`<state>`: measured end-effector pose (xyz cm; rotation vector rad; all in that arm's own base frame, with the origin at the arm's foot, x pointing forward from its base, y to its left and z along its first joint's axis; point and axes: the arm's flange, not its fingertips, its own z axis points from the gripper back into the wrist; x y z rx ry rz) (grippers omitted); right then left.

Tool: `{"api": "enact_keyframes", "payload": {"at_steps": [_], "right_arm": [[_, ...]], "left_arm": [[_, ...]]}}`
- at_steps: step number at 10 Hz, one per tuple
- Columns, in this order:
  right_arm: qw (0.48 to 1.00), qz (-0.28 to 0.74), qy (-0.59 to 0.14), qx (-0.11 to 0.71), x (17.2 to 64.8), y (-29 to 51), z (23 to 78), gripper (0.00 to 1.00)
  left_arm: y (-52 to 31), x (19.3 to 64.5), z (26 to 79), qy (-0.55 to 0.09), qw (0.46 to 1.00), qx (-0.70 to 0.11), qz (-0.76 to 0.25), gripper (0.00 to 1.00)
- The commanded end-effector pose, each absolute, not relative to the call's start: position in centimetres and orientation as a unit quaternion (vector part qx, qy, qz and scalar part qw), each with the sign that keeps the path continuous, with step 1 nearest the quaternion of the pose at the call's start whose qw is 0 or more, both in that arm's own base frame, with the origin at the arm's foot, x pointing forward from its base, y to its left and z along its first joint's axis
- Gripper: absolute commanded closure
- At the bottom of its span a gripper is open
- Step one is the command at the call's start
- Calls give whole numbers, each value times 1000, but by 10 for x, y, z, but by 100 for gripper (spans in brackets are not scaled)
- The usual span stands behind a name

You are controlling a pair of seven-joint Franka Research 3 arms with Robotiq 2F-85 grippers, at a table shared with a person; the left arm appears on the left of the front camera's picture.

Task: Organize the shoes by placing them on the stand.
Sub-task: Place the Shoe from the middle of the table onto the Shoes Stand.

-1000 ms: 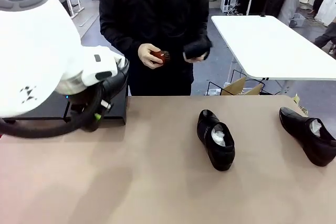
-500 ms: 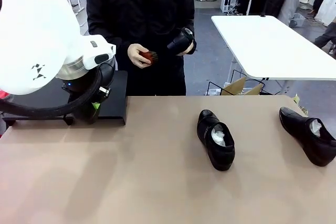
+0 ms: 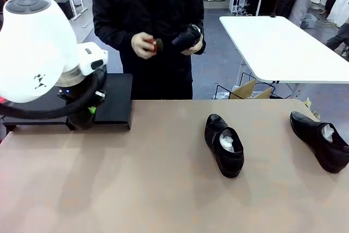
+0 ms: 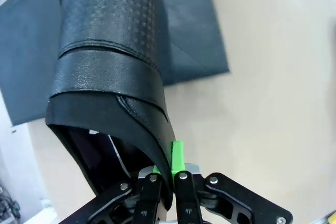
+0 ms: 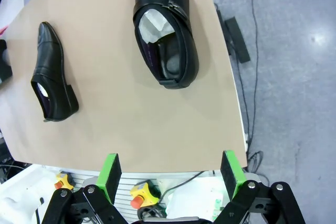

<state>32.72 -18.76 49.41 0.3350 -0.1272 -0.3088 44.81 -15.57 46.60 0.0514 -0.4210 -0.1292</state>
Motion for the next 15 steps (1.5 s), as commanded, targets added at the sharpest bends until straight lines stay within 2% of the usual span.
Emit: {"api": "enact_keyframes", "payload": {"at_steps": [1, 6, 10, 13, 14, 15], "right_arm": [[972, -160, -69, 159, 325, -185, 492, 0], [972, -160, -69, 159, 325, -185, 492, 0], [972, -160, -69, 159, 325, -185, 492, 0], [972, -160, -69, 159, 325, -185, 492, 0], [972, -160, -69, 159, 325, -185, 492, 0], [972, -160, -69, 159, 325, -185, 492, 0]], "left_arm": [[-148, 482, 464, -247, 968, 44, -25, 100], [-141, 532, 448, -250, 967, 49, -7, 100], [-148, 535, 430, -227, 972, 60, -1, 100], [-151, 538, 419, -235, 969, 75, -10, 100], [-152, 538, 418, -236, 969, 74, -12, 95], [-152, 539, 418, -238, 968, 76, -11, 76]]}}
